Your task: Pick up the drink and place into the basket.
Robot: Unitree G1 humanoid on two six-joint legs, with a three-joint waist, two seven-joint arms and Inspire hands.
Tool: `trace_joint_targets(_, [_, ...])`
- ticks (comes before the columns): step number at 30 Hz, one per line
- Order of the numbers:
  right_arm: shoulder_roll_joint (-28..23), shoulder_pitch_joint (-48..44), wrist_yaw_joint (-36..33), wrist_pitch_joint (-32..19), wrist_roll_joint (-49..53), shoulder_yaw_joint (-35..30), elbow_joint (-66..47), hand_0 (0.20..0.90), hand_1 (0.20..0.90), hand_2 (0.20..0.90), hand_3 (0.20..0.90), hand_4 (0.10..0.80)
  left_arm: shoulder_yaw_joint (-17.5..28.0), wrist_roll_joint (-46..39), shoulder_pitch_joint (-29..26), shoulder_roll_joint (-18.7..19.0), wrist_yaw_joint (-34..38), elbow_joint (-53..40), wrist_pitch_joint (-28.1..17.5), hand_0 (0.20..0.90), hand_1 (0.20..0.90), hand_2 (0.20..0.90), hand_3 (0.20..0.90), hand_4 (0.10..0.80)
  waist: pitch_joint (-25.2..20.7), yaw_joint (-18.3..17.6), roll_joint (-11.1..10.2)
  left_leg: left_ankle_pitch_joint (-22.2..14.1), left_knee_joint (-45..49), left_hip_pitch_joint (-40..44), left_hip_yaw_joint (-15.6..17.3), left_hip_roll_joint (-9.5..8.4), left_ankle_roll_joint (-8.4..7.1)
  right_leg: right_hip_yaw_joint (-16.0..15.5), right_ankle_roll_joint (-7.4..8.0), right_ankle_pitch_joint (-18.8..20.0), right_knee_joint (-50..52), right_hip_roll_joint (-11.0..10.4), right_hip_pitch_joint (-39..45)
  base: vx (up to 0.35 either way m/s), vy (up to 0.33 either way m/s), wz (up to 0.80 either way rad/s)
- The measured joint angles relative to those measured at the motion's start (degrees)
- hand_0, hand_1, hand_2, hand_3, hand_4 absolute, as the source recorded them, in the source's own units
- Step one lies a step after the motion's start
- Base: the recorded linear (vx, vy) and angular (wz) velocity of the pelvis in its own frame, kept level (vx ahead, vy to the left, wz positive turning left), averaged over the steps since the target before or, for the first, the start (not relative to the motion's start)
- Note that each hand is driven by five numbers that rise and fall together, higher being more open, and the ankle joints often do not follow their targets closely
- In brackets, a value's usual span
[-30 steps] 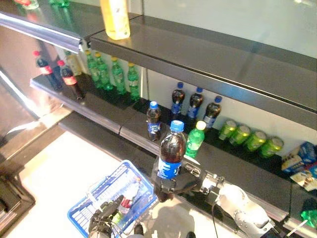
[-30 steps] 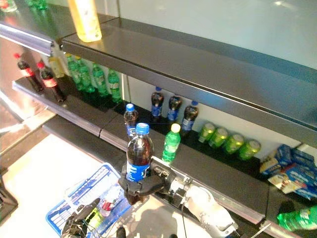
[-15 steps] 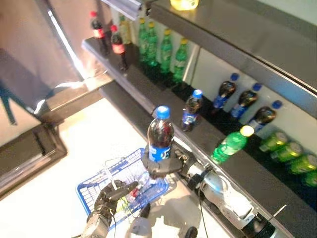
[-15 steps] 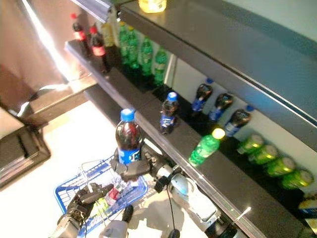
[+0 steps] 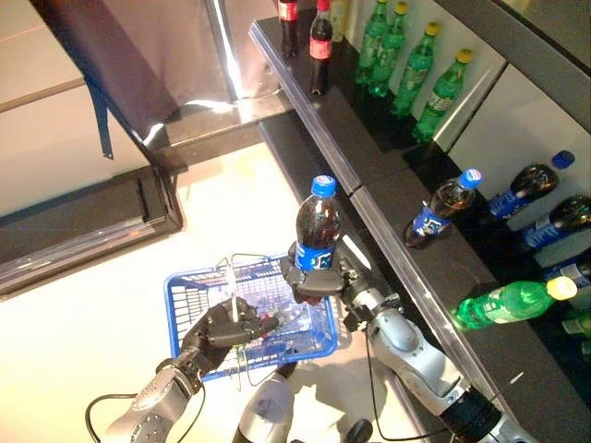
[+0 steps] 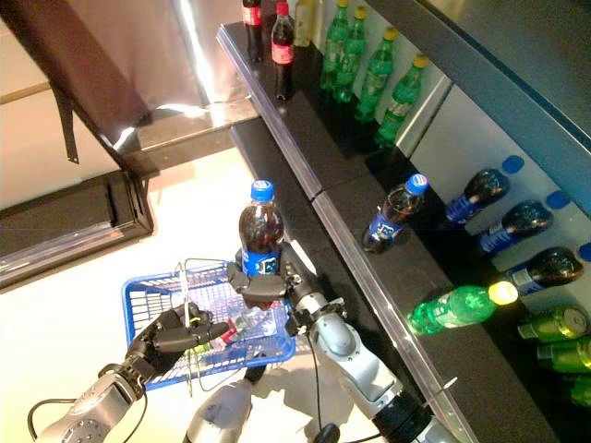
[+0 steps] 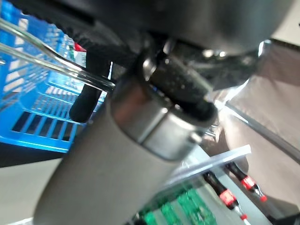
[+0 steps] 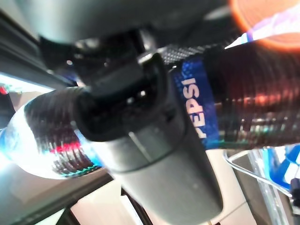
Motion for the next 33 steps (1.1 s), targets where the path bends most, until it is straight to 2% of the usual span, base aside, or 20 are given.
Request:
trace_joint_targets(5, [2.05, -0.13, -1.16, -0.20, -0.17, 0.08, 1.70, 0.300, 0.300, 0.300, 0.200, 0.100, 0.00, 0.00, 0.02, 0.64, -3.07, -2.43, 3.01, 0.300, 0.300, 0.300, 0.200, 0.100, 0.16, 1.35, -0.45, -0.30, 1.02, -0.08, -0.52, -0.23, 0.27, -0.44, 0.02, -0.07, 0.00, 0.07, 0.74, 0.083, -0.030, 0.05])
trace_joint_targets(9, [3.60, -0.55, -3.15, -0.75, -0.17, 1.35, 7.02, 0.300, 0.300, 0.300, 0.200, 0.100, -0.01, 0.00, -0.24, 1.07, -4.91, -5.33, 5.53, 0.300, 0.300, 0.300, 0.200, 0.100, 0.19, 1.97, -0.76, -0.57, 1.90, -0.24, -2.18, -0.98, 0.36, -2.41, 0.07, -0.57, 0.00, -0.23, 2.04, 0.085, -0.033, 0.22])
trace_joint_targets(17, [6.70, -0.69, -4.71, -0.89, -0.82, 5.91, 16.42, 0.300, 0.300, 0.300, 0.200, 0.100, 0.14, 0.01, -0.44, 2.47, -5.80, -8.26, 6.46, 0.300, 0.300, 0.300, 0.200, 0.100, 0.24, 3.25, -0.91, -2.02, 4.36, -0.11, -2.78, -1.97, 0.71, -3.10, 0.52, -2.24, 2.44, -1.55, 2.72, 0.064, 0.004, 0.06])
trace_joint_targets(19, [7.12, -0.52, -4.67, -1.30, -0.79, 6.15, 19.07, 0.300, 0.300, 0.300, 0.200, 0.100, 0.43, 0.01, -0.49, 3.79, -5.80, -8.85, 6.46, 0.300, 0.300, 0.300, 0.200, 0.100, 0.24, 3.28, -0.90, -2.54, 5.23, -0.12, -2.92, -2.21, 0.81, -3.18, 0.69, -2.94, 3.65, -1.82, 2.69, 0.059, -0.007, 0.04])
trace_joint_targets(24, [8.01, 1.82, -4.71, -2.13, 0.23, 6.19, 25.16, 0.300, 0.300, 0.300, 0.200, 0.100, 3.42, -0.04, -0.55, 3.87, -5.98, -9.98, 6.77, 0.300, 0.300, 0.300, 0.200, 0.100, 0.28, 3.64, -1.23, -3.43, 6.84, -0.23, -3.06, -2.54, 1.00, -3.21, 0.85, -3.88, 5.32, -2.37, 2.73, 0.066, -0.008, 0.02])
trace_joint_targets(30, [10.80, 4.21, -4.68, -2.75, 0.06, 7.18, 29.86, 0.300, 0.300, 0.300, 0.200, 0.100, 3.31, -0.02, -1.61, 4.24, -8.49, -11.89, 6.88, 0.300, 0.300, 0.300, 0.200, 0.100, 0.28, 3.57, -1.76, -3.81, 7.05, -0.17, -3.14, -2.51, 0.73, -3.19, 0.87, -4.54, 6.45, -2.79, 2.49, 0.037, -0.008, 0.01])
trace_joint_targets(33, [11.19, 3.97, -4.73, -2.80, 0.01, 6.95, 30.40, 0.300, 0.300, 0.300, 0.200, 0.100, 3.01, -0.02, -2.42, 6.02, -8.80, -12.19, 6.89, 0.300, 0.300, 0.300, 0.200, 0.100, 0.16, 3.46, -2.10, -3.78, 7.07, -0.45, -3.24, -2.49, 0.77, -3.14, 0.84, -5.15, 7.67, -2.99, 1.70, 0.034, -0.006, 0.01])
